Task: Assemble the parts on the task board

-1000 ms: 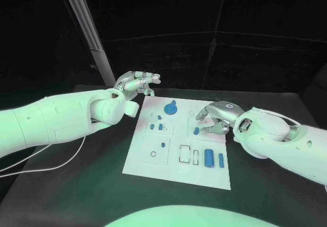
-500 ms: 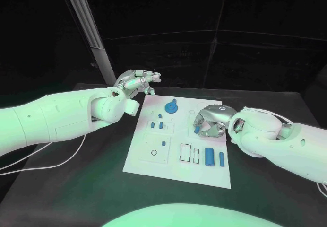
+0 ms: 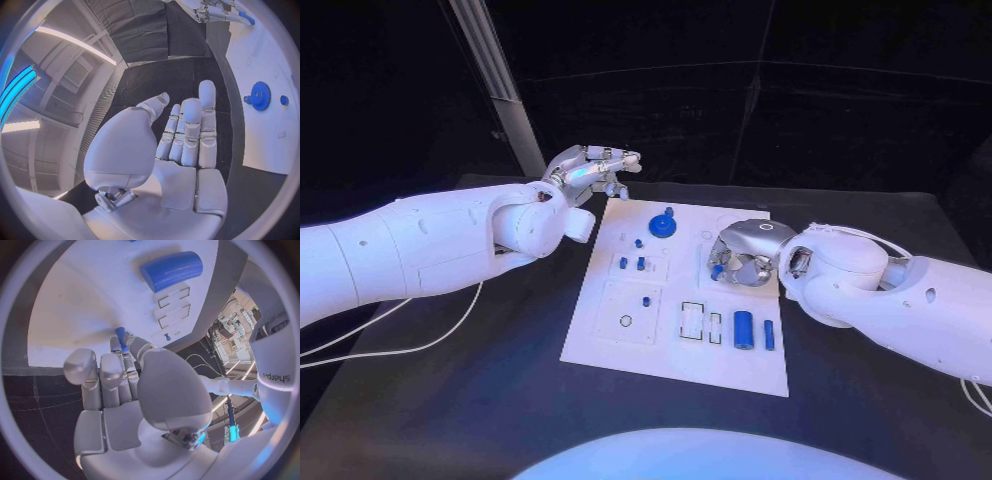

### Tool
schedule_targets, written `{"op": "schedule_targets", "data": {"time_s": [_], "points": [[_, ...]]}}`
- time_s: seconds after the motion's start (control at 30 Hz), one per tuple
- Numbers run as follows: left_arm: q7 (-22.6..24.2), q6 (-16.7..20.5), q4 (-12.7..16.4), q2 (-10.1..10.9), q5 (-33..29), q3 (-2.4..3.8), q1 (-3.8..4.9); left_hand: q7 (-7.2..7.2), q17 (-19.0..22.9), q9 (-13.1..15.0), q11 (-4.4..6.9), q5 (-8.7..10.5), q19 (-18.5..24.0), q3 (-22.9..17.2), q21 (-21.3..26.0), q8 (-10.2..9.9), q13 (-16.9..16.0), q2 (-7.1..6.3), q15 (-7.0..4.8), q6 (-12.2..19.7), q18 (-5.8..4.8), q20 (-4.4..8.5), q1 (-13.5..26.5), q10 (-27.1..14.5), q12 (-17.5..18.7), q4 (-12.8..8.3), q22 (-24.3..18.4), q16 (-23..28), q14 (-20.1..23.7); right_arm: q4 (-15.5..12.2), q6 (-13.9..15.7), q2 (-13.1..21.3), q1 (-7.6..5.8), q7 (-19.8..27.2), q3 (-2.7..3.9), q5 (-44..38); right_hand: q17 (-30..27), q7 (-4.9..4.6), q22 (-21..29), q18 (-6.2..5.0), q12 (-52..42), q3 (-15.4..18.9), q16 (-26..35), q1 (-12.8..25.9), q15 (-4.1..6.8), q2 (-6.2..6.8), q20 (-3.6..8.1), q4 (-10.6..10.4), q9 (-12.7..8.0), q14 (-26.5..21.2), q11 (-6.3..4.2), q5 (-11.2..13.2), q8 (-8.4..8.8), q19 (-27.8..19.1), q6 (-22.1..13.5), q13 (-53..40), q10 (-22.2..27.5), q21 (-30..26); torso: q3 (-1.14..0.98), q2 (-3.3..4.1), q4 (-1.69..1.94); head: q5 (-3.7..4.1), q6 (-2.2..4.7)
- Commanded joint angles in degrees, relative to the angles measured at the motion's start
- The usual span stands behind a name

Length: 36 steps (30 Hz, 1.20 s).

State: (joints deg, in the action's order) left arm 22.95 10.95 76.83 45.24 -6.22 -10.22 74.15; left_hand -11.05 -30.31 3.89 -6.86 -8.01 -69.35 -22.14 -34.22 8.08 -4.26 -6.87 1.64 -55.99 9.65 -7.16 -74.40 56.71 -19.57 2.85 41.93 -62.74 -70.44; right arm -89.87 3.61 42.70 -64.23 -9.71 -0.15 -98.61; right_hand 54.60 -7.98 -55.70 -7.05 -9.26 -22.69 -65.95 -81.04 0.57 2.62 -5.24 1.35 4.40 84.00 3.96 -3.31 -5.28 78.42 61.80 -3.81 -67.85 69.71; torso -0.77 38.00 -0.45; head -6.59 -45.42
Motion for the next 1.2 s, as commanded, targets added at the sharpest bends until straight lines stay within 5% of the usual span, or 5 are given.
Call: {"op": "schedule_targets", "data": {"time_s": [0.03,0.37,0.77,0.97,1.2], "points": [[0.03,-0.82,-0.01,-0.06,-0.06,0.05,0.11,0.08,0.08,0.00,0.00,0.19,0.07,0.24,0.37,0.24,-0.02,0.23,0.19,0.32,0.83,-0.31,0.05,-0.30,-0.28,-0.11,-0.07,-0.37,0.33,0.09,2.58,-0.11,-0.10,0.41,0.02,-0.88,0.61,0.34,-0.91,0.83,0.12,-1.24,-0.65,-0.64,0.57,-1.21,0.21,0.40,0.42,1.29,-0.32,0.35,-0.77,0.62,1.56,-0.17,-1.35,0.74,0.02,-0.02,-0.07,0.02,-0.03],[-0.14,-0.88,-0.05,0.00,-0.06,0.05,0.11,0.08,0.11,0.01,0.00,0.19,0.05,0.21,0.39,0.27,-0.02,0.33,0.18,0.32,0.83,-0.31,-0.05,-0.34,-0.34,-0.13,-0.10,-0.38,0.35,-0.42,5.57,-0.02,-0.08,0.07,0.02,-2.06,1.04,0.48,-2.07,1.04,0.70,-2.57,-1.24,-0.39,0.79,-1.40,0.53,0.79,0.54,1.27,-0.57,0.37,-0.98,0.94,2.58,-0.19,-2.64,1.59,0.04,-0.09,0.00,0.09,-0.16],[-0.43,-0.97,0.02,0.28,-0.06,0.04,0.11,0.08,0.16,0.01,0.00,0.18,0.03,0.16,0.42,0.32,-0.01,0.45,0.17,0.36,0.84,-0.30,-0.29,-0.44,-0.46,-0.23,-0.14,-0.41,0.38,-6.54,8.24,4.18,-0.14,-0.18,0.15,1.04,1.07,0.35,-2.61,1.12,1.75,-2.67,-1.54,1.16,0.82,-0.30,0.62,0.52,0.45,1.16,-0.47,0.41,-0.64,1.03,2.68,-0.10,-2.99,2.04,0.08,-0.18,-0.07,0.23,0.28],[-0.50,-1.02,0.05,0.27,-0.06,0.03,0.10,0.08,0.18,0.01,0.00,0.18,0.01,0.14,0.43,0.34,-0.01,0.47,0.17,0.38,0.84,-0.30,-0.38,-0.48,-0.50,-0.27,-0.16,-0.42,0.39,-9.69,9.41,4.80,-0.20,0.34,1.35,2.75,1.03,0.28,-2.67,1.13,2.10,-2.65,-1.58,1.56,0.79,-0.02,0.61,0.37,0.40,1.12,-0.42,0.42,-0.47,1.01,2.59,-0.06,-2.96,2.10,0.03,-0.04,0.11,0.26,0.49],[-0.50,-1.07,0.01,0.10,-0.06,0.03,0.10,0.08,0.17,0.01,0.00,0.17,0.00,0.11,0.44,0.36,-0.01,0.52,0.17,0.40,0.84,-0.30,-0.50,-0.53,-0.55,-0.33,-0.18,-0.45,0.39,-9.99,9.57,1.04,-0.20,1.81,1.70,4.25,1.09,0.22,-2.69,1.13,2.21,-2.69,-1.65,1.61,0.78,0.02,0.61,0.36,0.38,1.12,-0.39,0.40,-0.41,1.01,2.55,-0.05,-2.93,2.12,0.10,-0.04,0.12,-0.19,0.33]]}}
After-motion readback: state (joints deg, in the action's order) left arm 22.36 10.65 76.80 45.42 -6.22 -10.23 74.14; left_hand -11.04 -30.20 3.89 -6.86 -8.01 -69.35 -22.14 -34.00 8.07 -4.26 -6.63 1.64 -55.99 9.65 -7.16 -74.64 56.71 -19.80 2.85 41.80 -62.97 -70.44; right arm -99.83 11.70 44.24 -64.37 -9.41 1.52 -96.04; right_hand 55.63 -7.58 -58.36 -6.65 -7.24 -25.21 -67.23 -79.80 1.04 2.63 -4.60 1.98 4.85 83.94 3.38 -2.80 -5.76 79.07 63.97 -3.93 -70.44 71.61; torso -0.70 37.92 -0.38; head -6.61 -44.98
